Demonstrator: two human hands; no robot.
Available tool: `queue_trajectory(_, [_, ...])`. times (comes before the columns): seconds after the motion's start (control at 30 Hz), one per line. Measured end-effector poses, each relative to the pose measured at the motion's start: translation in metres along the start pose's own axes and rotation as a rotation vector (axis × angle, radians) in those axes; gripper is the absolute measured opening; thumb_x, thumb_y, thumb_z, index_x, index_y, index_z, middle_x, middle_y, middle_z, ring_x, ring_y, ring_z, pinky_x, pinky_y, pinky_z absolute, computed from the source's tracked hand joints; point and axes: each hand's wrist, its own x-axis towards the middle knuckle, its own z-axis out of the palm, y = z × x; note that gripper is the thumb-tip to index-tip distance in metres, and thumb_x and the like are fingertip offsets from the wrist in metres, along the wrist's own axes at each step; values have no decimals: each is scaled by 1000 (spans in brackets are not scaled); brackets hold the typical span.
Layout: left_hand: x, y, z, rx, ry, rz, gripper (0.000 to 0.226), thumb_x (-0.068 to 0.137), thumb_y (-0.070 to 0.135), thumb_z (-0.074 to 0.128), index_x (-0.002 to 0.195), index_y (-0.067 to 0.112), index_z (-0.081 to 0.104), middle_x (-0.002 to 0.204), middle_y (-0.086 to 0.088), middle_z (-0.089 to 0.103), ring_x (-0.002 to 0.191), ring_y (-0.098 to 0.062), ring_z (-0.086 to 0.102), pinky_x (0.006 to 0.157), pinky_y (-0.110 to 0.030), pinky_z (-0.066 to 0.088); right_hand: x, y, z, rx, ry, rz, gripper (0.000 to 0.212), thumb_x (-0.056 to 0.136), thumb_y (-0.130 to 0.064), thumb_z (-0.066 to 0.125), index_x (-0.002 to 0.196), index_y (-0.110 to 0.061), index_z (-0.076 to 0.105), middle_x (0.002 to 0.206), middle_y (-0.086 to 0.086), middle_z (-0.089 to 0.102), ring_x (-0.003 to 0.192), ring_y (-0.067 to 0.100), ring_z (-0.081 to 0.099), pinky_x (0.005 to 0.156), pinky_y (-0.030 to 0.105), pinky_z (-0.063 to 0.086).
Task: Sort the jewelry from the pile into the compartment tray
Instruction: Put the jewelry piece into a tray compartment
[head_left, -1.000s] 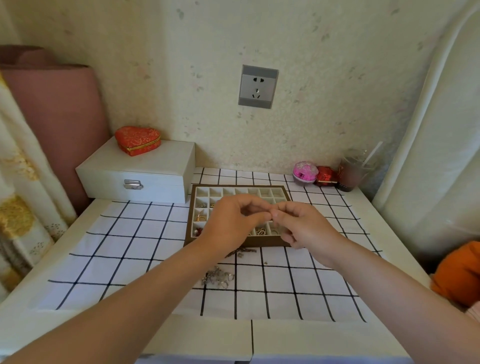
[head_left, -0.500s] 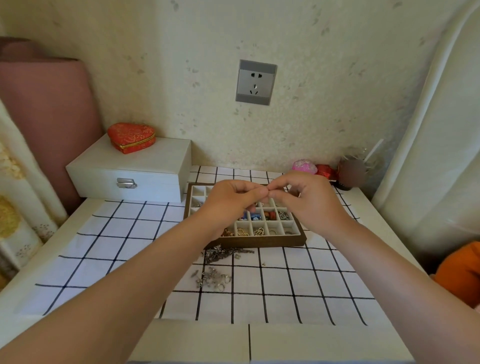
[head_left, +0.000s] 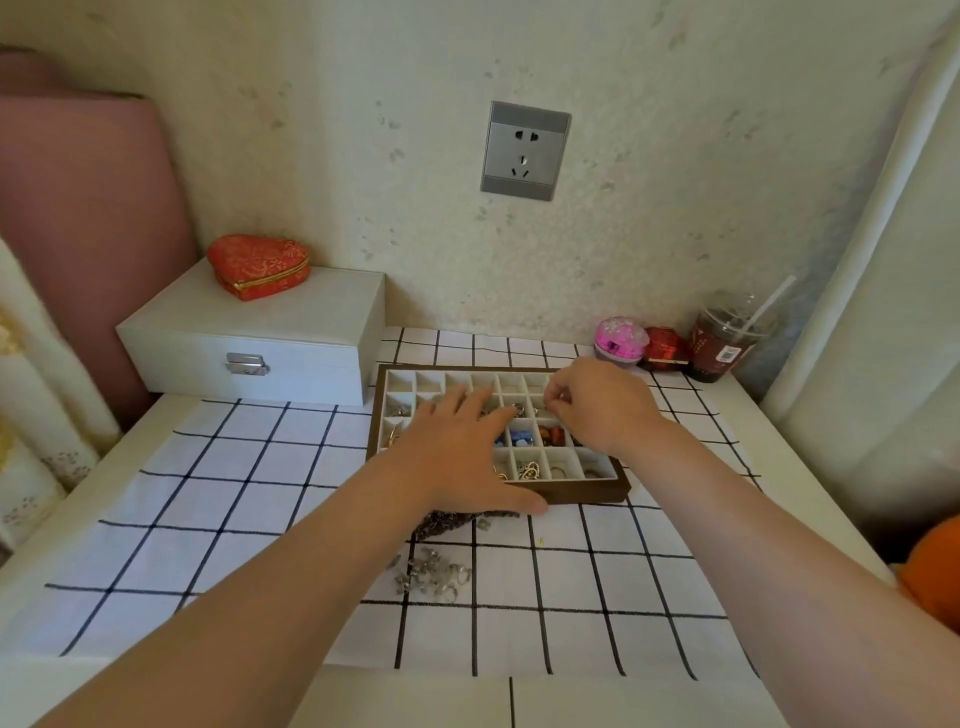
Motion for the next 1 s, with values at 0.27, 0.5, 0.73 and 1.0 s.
queue_trajectory(0.27, [9, -21, -4, -46, -30, 71, 117, 64, 85, 62, 156, 36, 11, 166, 4, 1, 152, -24, -5, 122, -55, 8, 11, -10, 0, -100, -45, 57, 21, 91, -22, 62, 85, -32, 79, 86, -10, 73, 75, 12, 66, 68, 31, 58])
queue_trajectory(0.5, [6, -15, 2, -105, 8, 40, 98, 78, 86, 42, 157, 37, 11, 166, 5, -2, 152, -20, -10, 120, -49, -1, 12, -7, -2, -60, -49, 94, 21, 91, -22, 61, 90, -33, 78, 91, -12, 74, 78, 11, 66, 65, 29, 56])
queue_trajectory(0.73, [5, -13, 4, -89, 39, 49, 90, 82, 82, 40, 156, 37, 14, 166, 6, 0, 152, -20, -7, 120, -50, 2, 5, -3, 3, 12, -103, 62, 28, 93, -22, 53, 103, -35, 76, 102, -11, 74, 85, 10, 65, 71, 29, 53])
queue_trajectory(1.0, [-10, -4, -1, -155, 253, 133, 65, 89, 64, 51, 146, 33, 42, 145, 6, 44, 134, -16, 35, 112, -42, 32, -25, -2, -24, 163, 24, 2, 21, 95, -26, 58, 109, -32, 73, 95, -17, 58, 82, 6, 57, 72, 30, 49])
